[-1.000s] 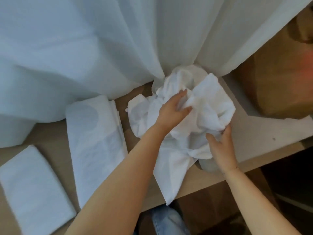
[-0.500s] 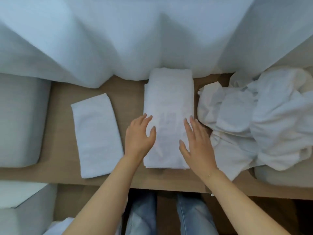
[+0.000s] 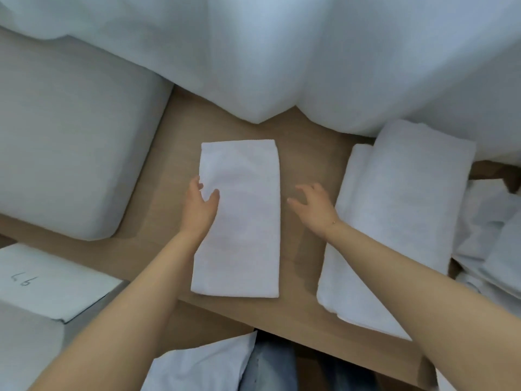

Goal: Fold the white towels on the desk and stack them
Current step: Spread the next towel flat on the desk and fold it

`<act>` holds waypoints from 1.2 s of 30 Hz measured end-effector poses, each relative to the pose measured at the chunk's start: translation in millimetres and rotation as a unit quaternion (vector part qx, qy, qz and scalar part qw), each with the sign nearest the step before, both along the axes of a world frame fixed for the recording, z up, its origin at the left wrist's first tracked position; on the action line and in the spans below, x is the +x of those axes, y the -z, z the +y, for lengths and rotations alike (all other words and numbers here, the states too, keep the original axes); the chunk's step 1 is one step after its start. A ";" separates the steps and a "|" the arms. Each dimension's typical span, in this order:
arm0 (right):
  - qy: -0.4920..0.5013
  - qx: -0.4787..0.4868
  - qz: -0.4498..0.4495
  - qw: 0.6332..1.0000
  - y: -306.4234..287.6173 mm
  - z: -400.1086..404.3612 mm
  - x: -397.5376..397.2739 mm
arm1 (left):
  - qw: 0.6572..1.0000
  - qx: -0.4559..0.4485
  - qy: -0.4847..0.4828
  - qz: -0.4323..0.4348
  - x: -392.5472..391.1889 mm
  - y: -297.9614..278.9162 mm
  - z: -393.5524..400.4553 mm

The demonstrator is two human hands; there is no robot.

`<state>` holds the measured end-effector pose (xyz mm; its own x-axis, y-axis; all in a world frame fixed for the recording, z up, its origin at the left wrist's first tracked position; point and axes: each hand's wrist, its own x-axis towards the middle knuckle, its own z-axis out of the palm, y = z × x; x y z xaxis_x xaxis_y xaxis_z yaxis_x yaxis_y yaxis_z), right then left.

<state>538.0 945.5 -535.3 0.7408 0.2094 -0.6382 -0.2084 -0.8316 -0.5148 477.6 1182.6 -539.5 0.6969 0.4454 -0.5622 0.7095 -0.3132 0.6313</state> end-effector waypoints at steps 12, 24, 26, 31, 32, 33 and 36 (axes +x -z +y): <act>0.334 0.236 0.166 0.897 79.3 80.1 60.4 | 0.973 -0.151 -0.169 0.048 64.5 79.2 40.2; 0.469 0.370 0.122 0.792 -29.6 35.0 -6.3 | 0.979 -0.178 -0.042 -0.090 24.7 -19.5 -2.6; 0.465 0.375 0.110 0.794 -57.8 15.9 -21.6 | 0.975 -0.193 -0.017 -0.110 11.3 -49.7 -13.3; 0.425 0.359 0.118 0.823 -124.3 -33.5 -62.5 | 0.971 -0.199 0.021 -0.133 -20.7 -117.1 -44.9; 0.421 0.359 0.115 0.825 -136.5 -41.9 -69.8 | 0.969 -0.204 0.021 -0.135 -26.5 -128.1 -52.5; 0.420 0.357 0.111 0.827 -148.6 -49.5 -76.6 | 0.968 -0.212 0.021 -0.133 -32.4 -138.7 -60.4; 0.430 0.348 0.091 0.828 -178.8 -72.8 -93.4 | 0.964 -0.237 0.028 -0.121 -47.5 -167.6 -85.3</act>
